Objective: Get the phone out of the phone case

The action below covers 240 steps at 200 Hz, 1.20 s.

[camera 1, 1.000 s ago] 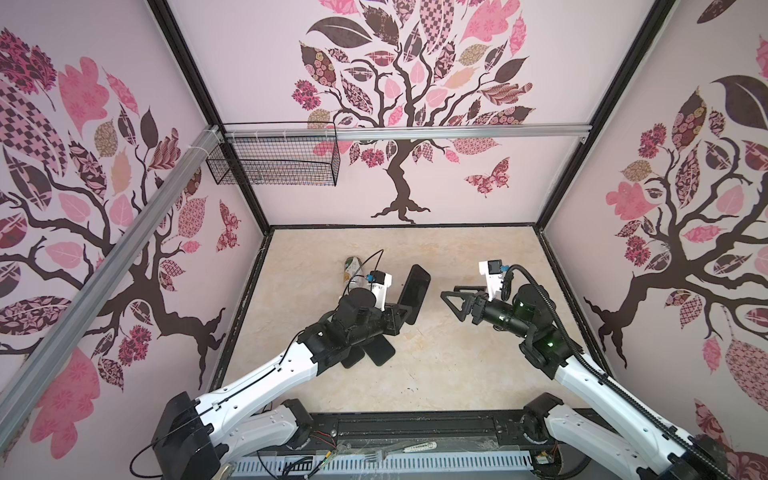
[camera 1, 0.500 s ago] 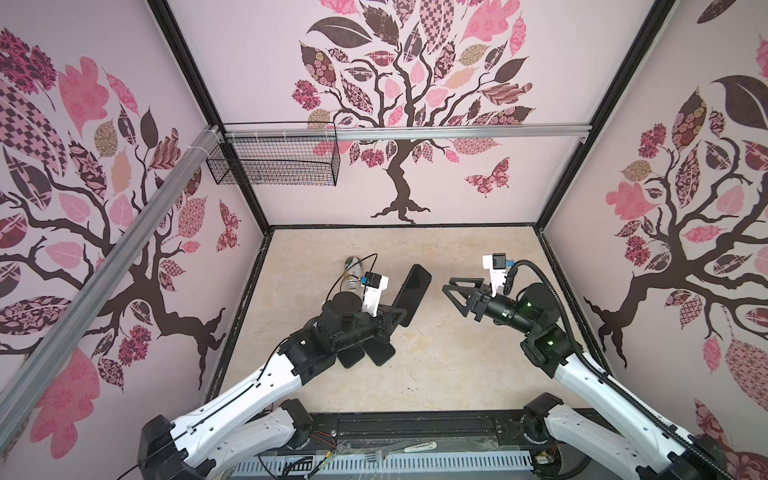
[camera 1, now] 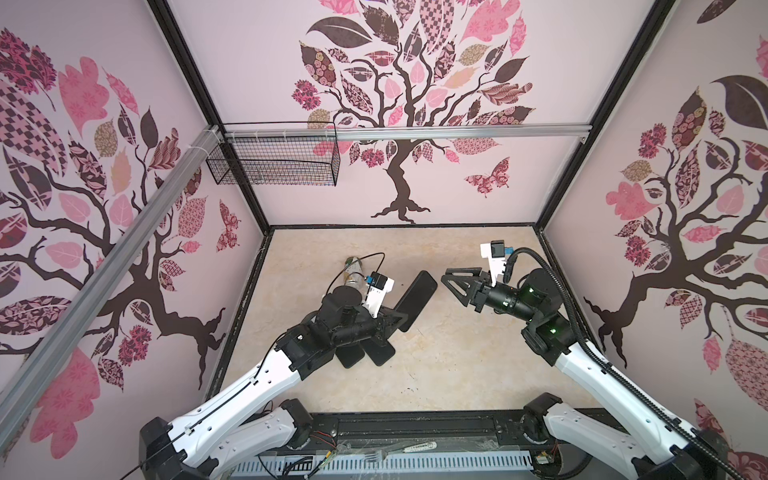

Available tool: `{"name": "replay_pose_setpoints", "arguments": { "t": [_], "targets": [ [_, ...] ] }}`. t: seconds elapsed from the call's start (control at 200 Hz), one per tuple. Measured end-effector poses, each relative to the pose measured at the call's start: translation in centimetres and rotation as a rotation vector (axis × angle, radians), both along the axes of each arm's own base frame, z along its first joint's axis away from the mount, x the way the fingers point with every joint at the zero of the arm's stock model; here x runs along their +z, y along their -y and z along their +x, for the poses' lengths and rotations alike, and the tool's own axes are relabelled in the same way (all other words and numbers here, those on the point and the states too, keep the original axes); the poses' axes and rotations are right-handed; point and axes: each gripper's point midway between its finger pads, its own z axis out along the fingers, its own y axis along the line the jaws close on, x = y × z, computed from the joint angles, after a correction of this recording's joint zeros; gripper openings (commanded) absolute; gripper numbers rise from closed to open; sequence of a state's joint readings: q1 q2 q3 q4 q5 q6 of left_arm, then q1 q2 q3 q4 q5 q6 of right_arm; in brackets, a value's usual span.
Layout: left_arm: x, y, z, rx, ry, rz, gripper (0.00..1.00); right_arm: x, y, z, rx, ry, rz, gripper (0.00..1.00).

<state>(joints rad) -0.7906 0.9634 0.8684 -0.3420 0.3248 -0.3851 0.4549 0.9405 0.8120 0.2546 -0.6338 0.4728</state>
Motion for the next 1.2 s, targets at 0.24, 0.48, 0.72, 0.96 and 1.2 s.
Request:
{"name": "replay_pose_setpoints", "arguments": {
  "t": [0.24,0.48,0.72,0.96,1.2],
  "targets": [
    [1.6,1.2,-2.7,-0.204,0.047,-0.014,0.00,0.1,-1.1,-1.2,0.114,0.014,-0.103,0.65],
    [2.6,1.7,-3.6,-0.286,0.086,-0.030,0.00,-0.2,-1.9,-3.5,0.263,-0.020,-0.117,0.65],
    [3.9,1.4,-4.3,-0.315,0.153,-0.052,0.00,0.4,-2.1,-4.9,0.338,-0.092,-0.082,0.63],
    [4.5,1.2,-5.1,-0.352,0.191,-0.065,0.00,2.7,-1.9,-5.3,0.340,-0.114,-0.059,0.59],
    [4.4,1.4,-5.7,-0.400,0.188,-0.073,0.00,2.4,-2.1,-5.4,0.364,-0.173,-0.053,0.54]
  ]
}}
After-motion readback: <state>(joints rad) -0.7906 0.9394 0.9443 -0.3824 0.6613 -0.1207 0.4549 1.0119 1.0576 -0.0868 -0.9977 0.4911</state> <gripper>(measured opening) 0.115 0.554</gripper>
